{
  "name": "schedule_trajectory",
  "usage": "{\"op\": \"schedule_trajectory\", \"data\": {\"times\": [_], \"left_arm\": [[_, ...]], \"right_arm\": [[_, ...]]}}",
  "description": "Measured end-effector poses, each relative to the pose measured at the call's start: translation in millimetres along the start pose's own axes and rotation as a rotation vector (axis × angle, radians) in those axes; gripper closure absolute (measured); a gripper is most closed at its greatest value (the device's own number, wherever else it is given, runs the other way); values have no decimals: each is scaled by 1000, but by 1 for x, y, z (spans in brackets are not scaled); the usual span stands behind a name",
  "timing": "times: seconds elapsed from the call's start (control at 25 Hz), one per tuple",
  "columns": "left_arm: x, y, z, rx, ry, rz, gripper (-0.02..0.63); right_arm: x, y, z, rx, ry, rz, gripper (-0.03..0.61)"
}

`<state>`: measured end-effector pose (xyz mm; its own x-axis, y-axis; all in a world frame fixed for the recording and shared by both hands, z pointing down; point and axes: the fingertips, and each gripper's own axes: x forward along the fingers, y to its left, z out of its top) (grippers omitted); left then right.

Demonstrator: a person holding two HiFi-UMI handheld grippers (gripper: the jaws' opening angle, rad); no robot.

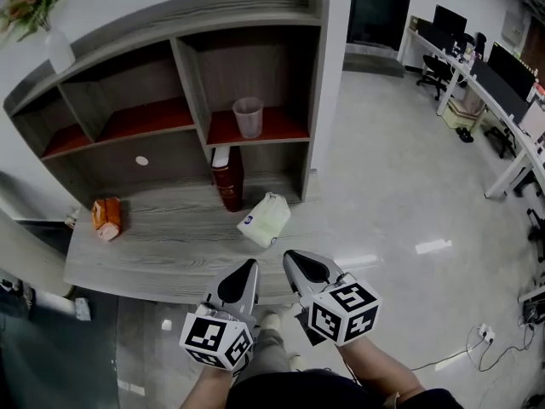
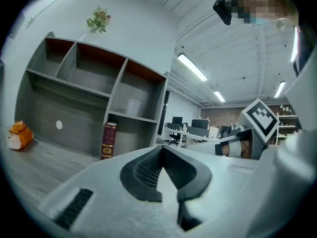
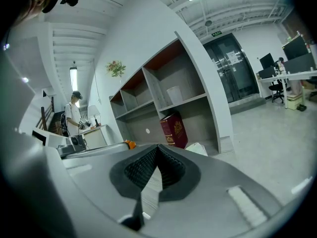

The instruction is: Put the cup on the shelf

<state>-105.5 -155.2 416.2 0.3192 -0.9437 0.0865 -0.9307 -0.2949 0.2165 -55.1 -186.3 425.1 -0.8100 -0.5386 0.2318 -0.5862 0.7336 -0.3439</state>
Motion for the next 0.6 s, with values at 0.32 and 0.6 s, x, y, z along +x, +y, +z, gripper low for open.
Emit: {"op": "schedule_trajectory", "data": {"times": [0.32, 0.6], "left_arm": [[-10, -5, -6, 14, 22, 27, 620], [-12, -9, -3, 28, 28, 13, 620]], "right_arm": [[-13, 3, -6, 8, -2, 1, 578], [-18, 5, 0, -2, -19, 0, 578]]}}
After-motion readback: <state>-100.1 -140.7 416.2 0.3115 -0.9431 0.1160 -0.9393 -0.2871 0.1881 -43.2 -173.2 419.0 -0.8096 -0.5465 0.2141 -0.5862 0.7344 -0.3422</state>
